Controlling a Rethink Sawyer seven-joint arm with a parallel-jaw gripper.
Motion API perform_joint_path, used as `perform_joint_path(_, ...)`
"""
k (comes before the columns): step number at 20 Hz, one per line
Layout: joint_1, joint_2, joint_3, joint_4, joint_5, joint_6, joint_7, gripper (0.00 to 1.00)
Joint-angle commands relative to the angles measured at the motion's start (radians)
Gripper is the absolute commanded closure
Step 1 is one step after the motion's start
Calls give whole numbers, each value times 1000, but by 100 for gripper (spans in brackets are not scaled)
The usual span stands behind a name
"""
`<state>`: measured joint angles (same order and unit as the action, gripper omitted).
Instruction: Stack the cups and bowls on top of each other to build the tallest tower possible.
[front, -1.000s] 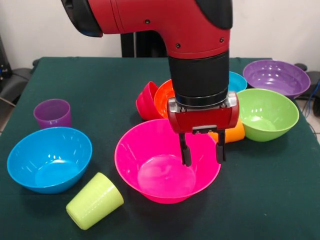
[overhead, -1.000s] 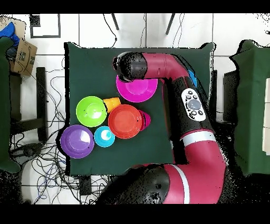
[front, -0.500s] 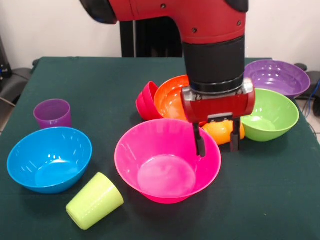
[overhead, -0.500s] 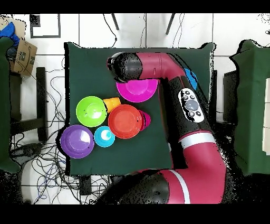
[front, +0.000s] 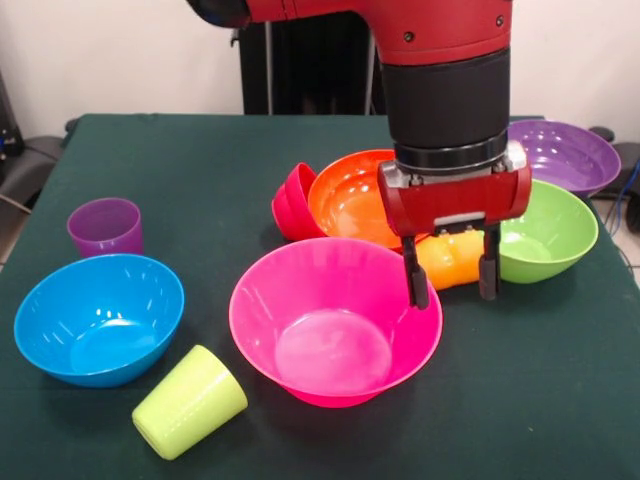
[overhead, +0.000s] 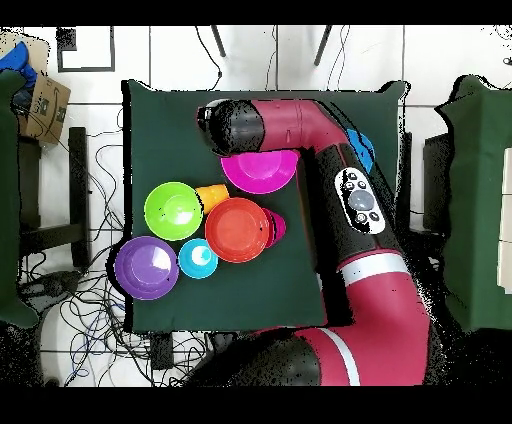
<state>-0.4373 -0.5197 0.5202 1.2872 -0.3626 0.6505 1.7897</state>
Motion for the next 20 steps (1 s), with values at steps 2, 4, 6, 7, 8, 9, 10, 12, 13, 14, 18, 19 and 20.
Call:
perform_joint_path(2,-17,86,33,44,-83,-84,-119,0)
perform_joint_path(4,-18,99,29,41,-89,-100,-120,0)
perform_joint_path(6,-24,111,27,38,-96,-112,-125,0)
perform_joint_path(7,-21,120,22,36,-103,-123,-121,0)
perform_joint_path(8,-19,117,16,50,-109,-138,-110,0)
perform_joint_path(9,-21,122,12,56,-115,-154,-103,0)
perform_joint_path(10,-22,128,8,58,-121,-167,-97,0)
perform_joint_path(12,-23,128,7,66,-126,-180,-92,0)
perform_joint_path(13,-24,131,7,65,-130,-185,-94,0)
perform_joint_path(14,-23,128,6,65,-135,-190,-94,0)
perform_joint_path(18,-24,116,2,66,-169,-220,-100,0)
perform_joint_path(19,-20,108,-3,68,-173,-216,-97,0)
perform_joint_path(20,-17,100,-11,73,-178,-218,-88,0)
